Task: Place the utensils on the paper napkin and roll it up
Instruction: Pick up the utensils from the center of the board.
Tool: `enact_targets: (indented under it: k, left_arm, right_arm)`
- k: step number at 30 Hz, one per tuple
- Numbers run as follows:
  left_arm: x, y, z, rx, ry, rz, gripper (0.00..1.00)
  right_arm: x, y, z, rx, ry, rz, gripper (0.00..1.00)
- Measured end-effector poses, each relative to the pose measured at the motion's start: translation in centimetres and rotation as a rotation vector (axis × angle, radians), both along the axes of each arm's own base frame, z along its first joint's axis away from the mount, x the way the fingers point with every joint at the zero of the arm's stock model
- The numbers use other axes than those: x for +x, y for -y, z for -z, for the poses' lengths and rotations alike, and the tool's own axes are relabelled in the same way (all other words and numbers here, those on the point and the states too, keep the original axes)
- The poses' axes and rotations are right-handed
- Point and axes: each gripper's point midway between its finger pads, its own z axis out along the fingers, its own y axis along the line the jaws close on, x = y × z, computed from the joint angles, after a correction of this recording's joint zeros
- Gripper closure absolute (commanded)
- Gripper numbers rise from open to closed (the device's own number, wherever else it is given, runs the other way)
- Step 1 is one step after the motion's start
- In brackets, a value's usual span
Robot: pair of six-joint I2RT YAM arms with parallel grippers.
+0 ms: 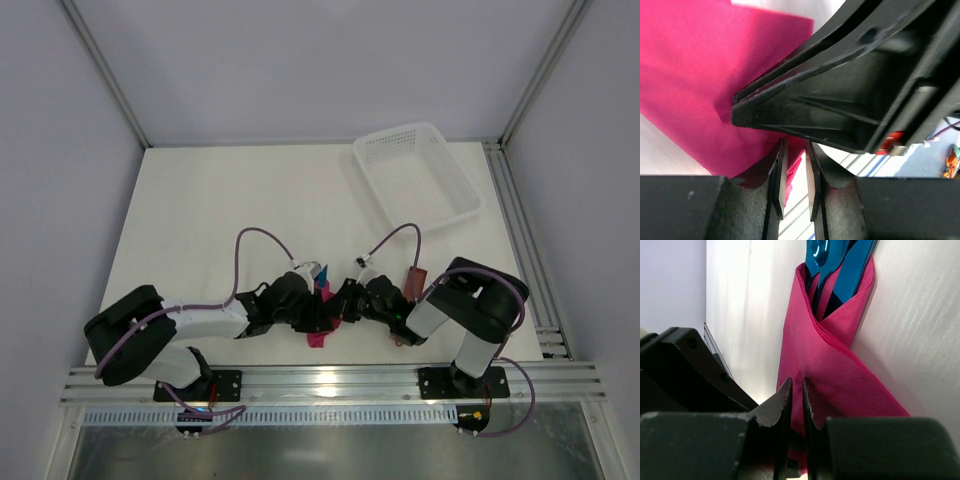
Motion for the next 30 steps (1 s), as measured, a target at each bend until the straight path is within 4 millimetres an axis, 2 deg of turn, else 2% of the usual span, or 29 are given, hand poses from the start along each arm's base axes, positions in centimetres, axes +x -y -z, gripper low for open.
enact_targets:
  k: [4, 11, 15, 22, 30]
  left_arm:
    - [-0.5, 0.0, 1.3, 0.018, -0.011, 0.006, 0.76]
    - [-0.5, 0.4, 1.3, -0.005, -0.006, -0.007, 0.77]
    - [-0.5, 0.4, 1.4, -0.011, -0.008, -0.016, 0.77]
    - [-0.6, 0.1, 1.3, -0.018, -0.011, -0.03, 0.77]
    - [-0.8, -0.1, 1.3, -0.016, -0.011, -0.031, 0.77]
  right_arm:
    - [0.0, 0.2, 0.0, -0.016, -0.003, 0.003, 0.83]
    - [0.4, 0.3, -0.5, -0.095, 0.0, -0.005, 0.76]
    - [1.5, 0.9, -1.4, -0.156, 0.019, 0.0, 0.65]
    - [5.1, 1.8, -3.9, -0.262, 0.106, -0.039, 0.53]
    - [5.7, 2.9, -3.5, -0.366, 0.112, -0.16, 0.5]
